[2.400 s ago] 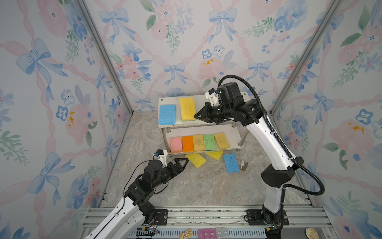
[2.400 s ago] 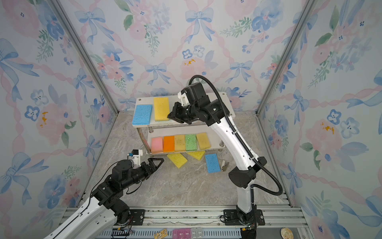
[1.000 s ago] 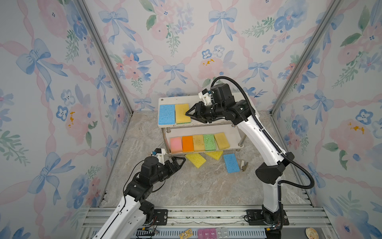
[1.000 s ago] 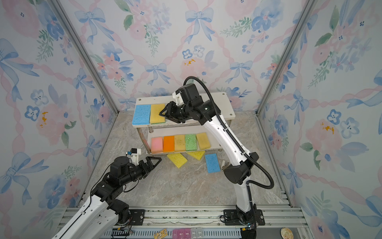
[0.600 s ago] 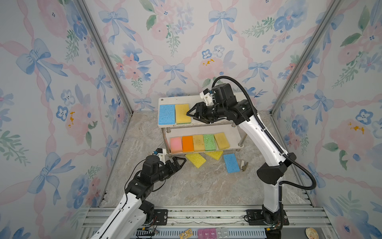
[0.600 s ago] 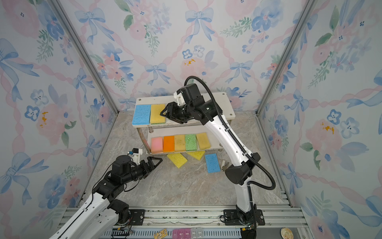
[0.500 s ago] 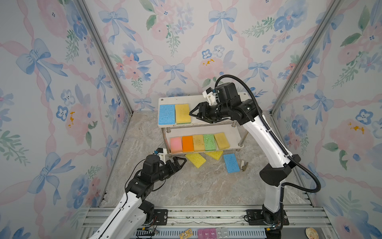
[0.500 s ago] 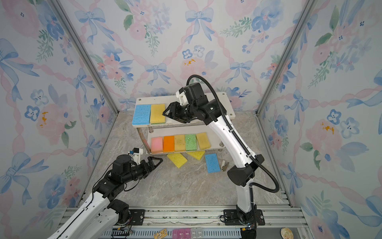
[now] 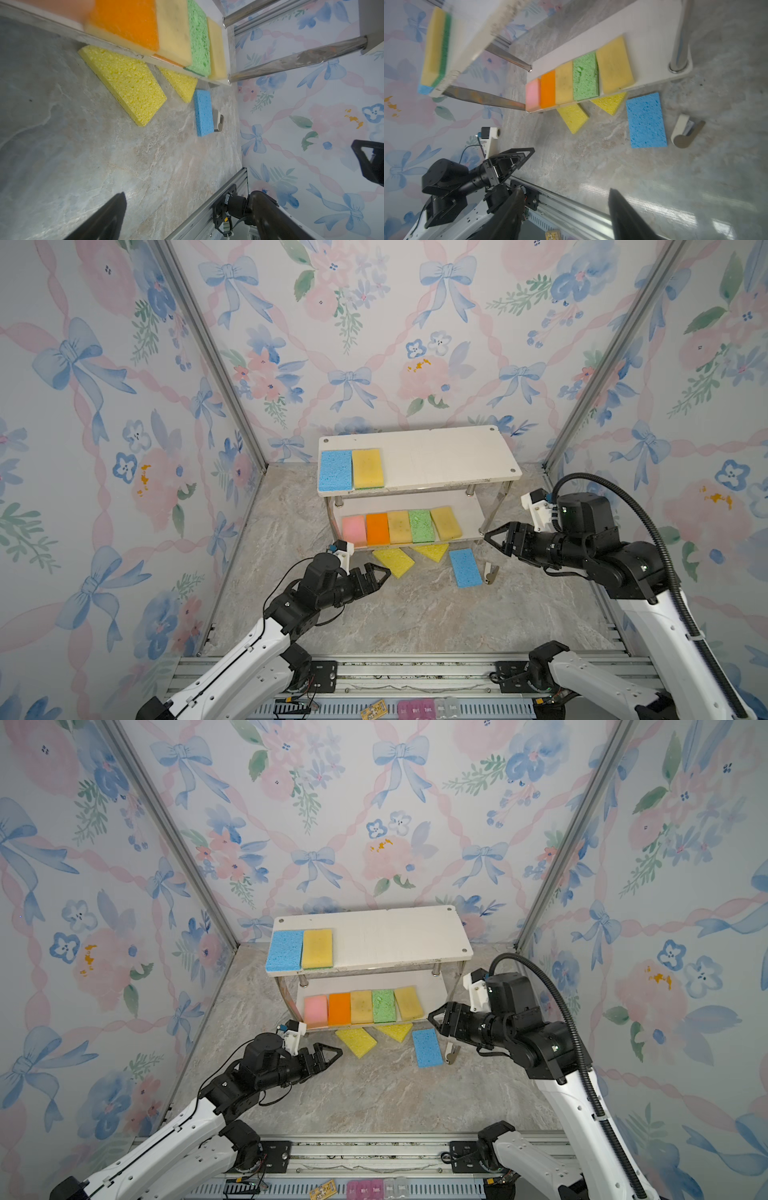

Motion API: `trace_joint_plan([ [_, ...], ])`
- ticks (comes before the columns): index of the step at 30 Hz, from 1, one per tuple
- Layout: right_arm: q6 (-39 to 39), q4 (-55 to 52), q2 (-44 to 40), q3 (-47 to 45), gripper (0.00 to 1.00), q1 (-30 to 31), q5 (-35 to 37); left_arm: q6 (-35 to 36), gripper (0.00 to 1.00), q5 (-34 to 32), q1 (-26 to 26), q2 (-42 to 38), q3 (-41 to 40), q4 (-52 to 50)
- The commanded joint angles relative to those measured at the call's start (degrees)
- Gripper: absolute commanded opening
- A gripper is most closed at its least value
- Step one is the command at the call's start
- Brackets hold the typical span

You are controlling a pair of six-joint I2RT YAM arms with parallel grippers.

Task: Arrange cleaning sponges on a shelf
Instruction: Pick up the cleaning sponge at the center of the table.

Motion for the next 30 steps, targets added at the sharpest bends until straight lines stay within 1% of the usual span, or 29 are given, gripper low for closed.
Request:
trace_joint_plan([
  [1, -3.19, -4.16, -1.74, -9.08, 0.68, -2.33, 0.46, -6.44, 0.94, -5.72, -3.07, 0.66, -4.68, 6.90],
  [3, -3.78, -1.98, -2.73, -13.87, 0.68, -2.64, -0.12, -9.86, 0.92, -7.24, -4.50, 0.44, -7.20, 11.17],
  [5, -4.08, 1.09, -3.02, -17.59, 0.68, -2.78, -0.32, -11.84, 0.92, -8.32, -5.46, 0.58, -8.18, 13.73],
  [8, -5.96, 8.06, -1.75, -22.17, 0.66, -3.64, -2.59, -11.38, 0.92, -9.64, -6.97, 1.52, -7.62, 14.14],
  [12, -8.52, 15.57, 3.41, -25.30, 0.62, -4.19, -1.94, -11.07, 0.90, -11.09, -9.00, 3.56, -6.68, 14.13],
  [15, -7.18, 17.63, 7.97, -25.32, 0.60, -4.18, -0.17, -11.17, 0.90, -12.41, -10.32, 4.83, -5.88, 14.10],
  [17, -2.87, 17.83, 9.55, -25.91, 0.59, -4.21, 1.86, -11.18, 0.90, -13.08, -10.87, 5.50, -5.28, 14.11],
  [19, 5.69, 17.37, 9.49, -27.52, 0.58, -3.98, 5.54, -11.60, 0.89, -13.48, -11.18, 6.05, -4.94, 14.08],
  [20, 10.47, 18.13, 8.56, -29.05, 0.59, -3.88, 6.64, -11.84, 0.89, -13.73, -11.30, 6.08, -5.00, 14.02],
  [21, 15.94, 19.05, 7.34, -30.72, 0.64, -3.60, 7.61, -12.08, 0.89, -13.95, -11.30, 6.08, -5.00, 14.10],
  [24, 29.13, 25.70, 3.58, -36.54, 0.64, -2.00, 7.88, -12.74, 0.90, -14.46, -11.39, 5.76, -5.12, 14.01],
  [26, 34.77, 28.48, 3.07, -38.17, 0.64, -0.58, 9.39, -13.02, 0.90, -14.76, -11.36, 5.74, -5.17, 14.00],
  [30, 39.44, 32.65, 6.53, -37.86, 0.63, 1.30, 11.50, -13.22, 0.90, -15.07, -11.28, 6.16, -4.68, 14.06],
])
